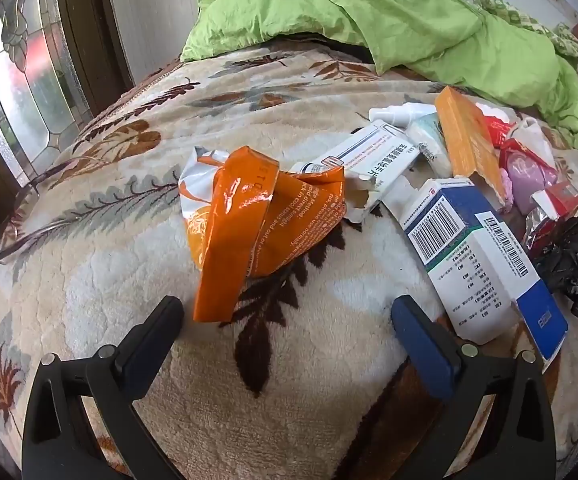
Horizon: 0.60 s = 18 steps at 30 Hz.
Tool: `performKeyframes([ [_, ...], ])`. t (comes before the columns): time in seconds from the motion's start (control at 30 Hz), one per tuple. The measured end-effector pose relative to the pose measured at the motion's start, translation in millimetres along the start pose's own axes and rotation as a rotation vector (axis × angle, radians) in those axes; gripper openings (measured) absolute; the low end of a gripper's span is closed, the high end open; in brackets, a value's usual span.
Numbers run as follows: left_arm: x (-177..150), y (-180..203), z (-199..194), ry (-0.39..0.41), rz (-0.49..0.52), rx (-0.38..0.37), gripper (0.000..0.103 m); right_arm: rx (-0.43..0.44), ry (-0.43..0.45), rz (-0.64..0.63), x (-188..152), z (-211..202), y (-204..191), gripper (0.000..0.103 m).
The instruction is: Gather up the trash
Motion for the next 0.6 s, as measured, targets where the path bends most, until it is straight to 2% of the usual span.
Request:
performKeyframes([
  [0.1, 1.4, 0.0, -1.6, -0.002, 0.011, 0.012, 0.103, 0.0, -0.001, 0.0, -0.1, -0.1, 0.0, 0.102],
  [0.2, -3.9, -5.3, -7.7, 0.014, -0.014, -0.027, 0.103, 0.0, -0.002, 0.0, -0.1, 0.1, -0.1, 0.102],
  [0.33, -1.8, 2.2, -2.5, 0.001, 0.0, 0.008, 0.103, -0.001, 0.001, 0.0, -0.1, -0.9, 0.1, 0.102],
  [0.6, -0.8, 0.2, -3.0, 0.008, -0.014, -0.015, 0.103, -0.001, 0.001, 0.0, 0.0, 0.1, 0.0, 0.102],
])
Point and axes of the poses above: each gripper's, at about its wrist camera, not at the fingertips, and z roughly the way its jaws point, y to its right, x to its top, the point moved 9 cm from there along z, roughly the way its jaws point, and after that the axes turned 6 degrees about -x, right-handed, at the moved point
